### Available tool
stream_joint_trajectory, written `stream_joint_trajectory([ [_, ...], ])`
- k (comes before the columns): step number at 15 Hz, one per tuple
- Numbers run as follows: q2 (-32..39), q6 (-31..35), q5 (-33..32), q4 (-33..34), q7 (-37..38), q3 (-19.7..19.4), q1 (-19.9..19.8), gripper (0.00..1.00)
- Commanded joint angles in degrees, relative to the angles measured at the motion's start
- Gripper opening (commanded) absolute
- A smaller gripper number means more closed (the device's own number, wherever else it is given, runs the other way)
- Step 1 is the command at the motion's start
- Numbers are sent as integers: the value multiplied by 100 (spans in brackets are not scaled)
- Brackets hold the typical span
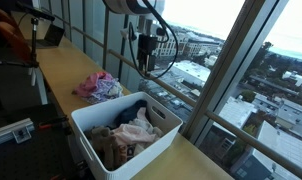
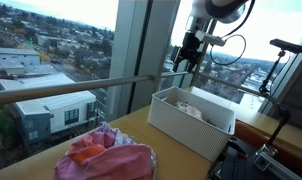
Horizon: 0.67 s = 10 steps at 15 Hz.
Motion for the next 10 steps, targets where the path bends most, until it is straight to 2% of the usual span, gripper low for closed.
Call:
stream_joint_trajectory([
  [1, -64, 608, -24, -723, -172, -247, -255, 100],
  [5, 358, 1112, 58, -995, -295, -387, -439, 100],
  [10, 1086, 1674, 51, -1137, -331, -437, -453, 100],
])
